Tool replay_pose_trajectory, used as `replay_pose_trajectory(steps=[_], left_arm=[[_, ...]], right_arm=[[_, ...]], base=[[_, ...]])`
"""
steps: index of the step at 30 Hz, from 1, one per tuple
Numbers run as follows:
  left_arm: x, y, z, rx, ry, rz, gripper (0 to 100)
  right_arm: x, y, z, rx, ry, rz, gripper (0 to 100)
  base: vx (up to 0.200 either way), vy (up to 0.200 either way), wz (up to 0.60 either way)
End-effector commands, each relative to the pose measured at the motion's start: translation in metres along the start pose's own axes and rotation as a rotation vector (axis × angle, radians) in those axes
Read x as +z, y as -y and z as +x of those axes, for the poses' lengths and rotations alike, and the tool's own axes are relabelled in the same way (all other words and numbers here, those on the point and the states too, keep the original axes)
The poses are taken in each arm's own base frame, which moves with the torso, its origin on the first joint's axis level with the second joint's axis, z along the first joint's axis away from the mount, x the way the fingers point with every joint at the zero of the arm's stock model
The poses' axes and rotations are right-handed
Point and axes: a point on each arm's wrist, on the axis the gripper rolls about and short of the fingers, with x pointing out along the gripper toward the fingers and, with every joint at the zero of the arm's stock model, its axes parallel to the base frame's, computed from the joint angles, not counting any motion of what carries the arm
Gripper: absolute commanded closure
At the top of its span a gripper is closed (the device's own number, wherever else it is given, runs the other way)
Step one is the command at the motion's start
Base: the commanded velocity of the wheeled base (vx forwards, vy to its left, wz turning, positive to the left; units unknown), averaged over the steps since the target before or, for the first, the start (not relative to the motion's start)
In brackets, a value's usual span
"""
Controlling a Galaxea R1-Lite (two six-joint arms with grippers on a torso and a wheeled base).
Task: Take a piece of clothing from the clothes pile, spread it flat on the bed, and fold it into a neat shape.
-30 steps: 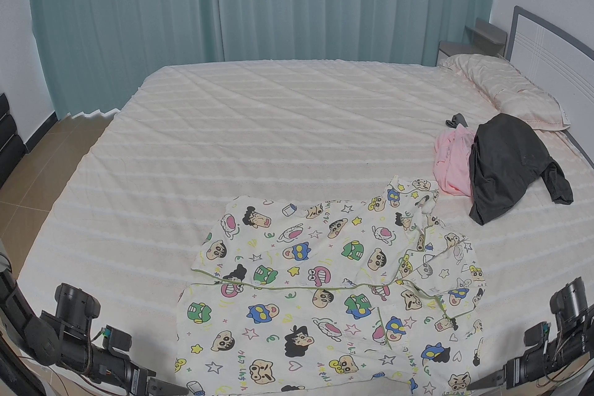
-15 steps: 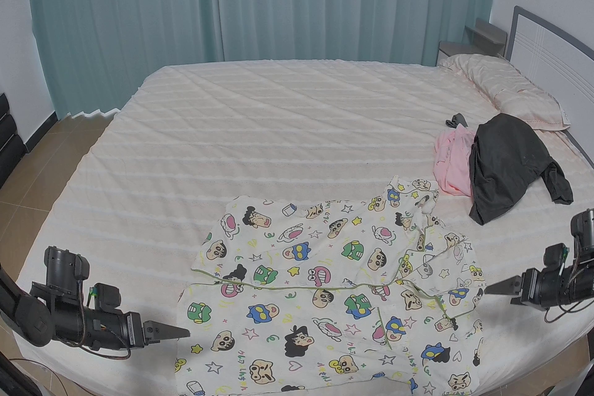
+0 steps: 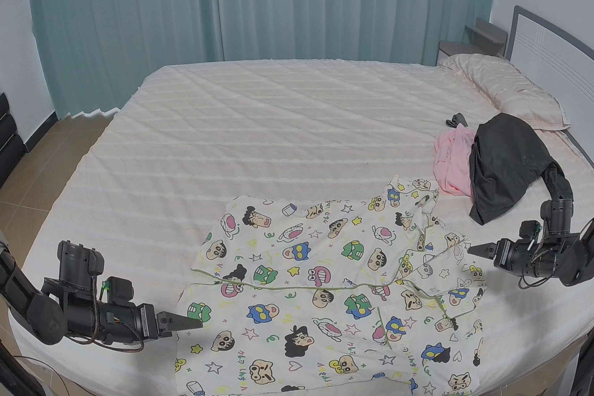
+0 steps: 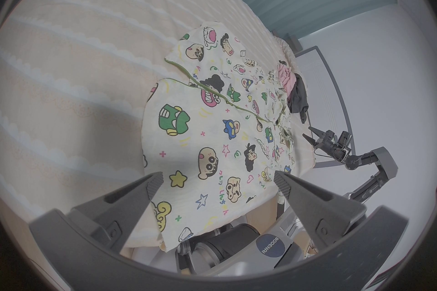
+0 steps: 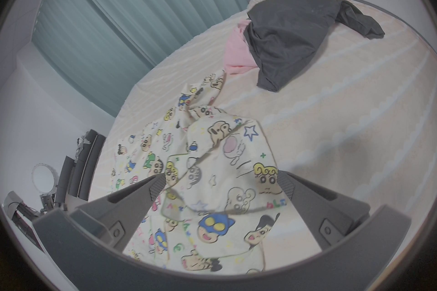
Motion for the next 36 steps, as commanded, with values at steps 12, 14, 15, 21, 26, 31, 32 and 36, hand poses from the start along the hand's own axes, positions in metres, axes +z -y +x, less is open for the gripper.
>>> replay_pose_trajectory(steps=[12, 14, 15, 21, 26, 31, 32, 36], left_arm=[[-0.014, -0.002, -0.001, 0.017, -0.031, -0.015, 0], [-0.014, -0.002, -0.001, 0.018, -0.033, -0.015, 0], [-0.015, -0.003, -0.001, 0.019, -0.036, -0.017, 0], [-0.019, -0.004, -0.002, 0.019, -0.042, -0.015, 0], [-0.018, -0.004, -0.001, 0.020, -0.037, -0.014, 0], [-0.016, -0.003, -0.001, 0.013, -0.019, -0.011, 0], [-0.017, -0.003, -0.001, 0.012, -0.021, -0.010, 0], [-0.017, -0.002, -0.001, 0.011, -0.025, -0.008, 0]], right_arm=[[-0.002, 0.014, 0.034, -0.029, -0.047, 0.021, 0], [-0.002, 0.015, 0.037, -0.029, -0.048, 0.022, 0], [-0.001, 0.016, 0.039, -0.031, -0.048, 0.023, 0], [0.001, 0.019, 0.050, -0.029, -0.052, 0.023, 0], [0.010, 0.018, 0.057, -0.018, -0.024, 0.047, 0], [0.014, 0.013, 0.058, -0.007, -0.011, 0.066, 0], [0.015, 0.013, 0.057, -0.006, -0.008, 0.066, 0], [0.020, 0.012, 0.059, -0.003, 0.008, 0.066, 0]], base=[[-0.017, 0.000, 0.00], [-0.200, 0.000, 0.00], [-0.200, 0.000, 0.00], [-0.200, 0.000, 0.00], [-0.080, 0.000, 0.00], [0.000, 0.000, 0.00], [0.000, 0.000, 0.00], [0.000, 0.000, 0.00]])
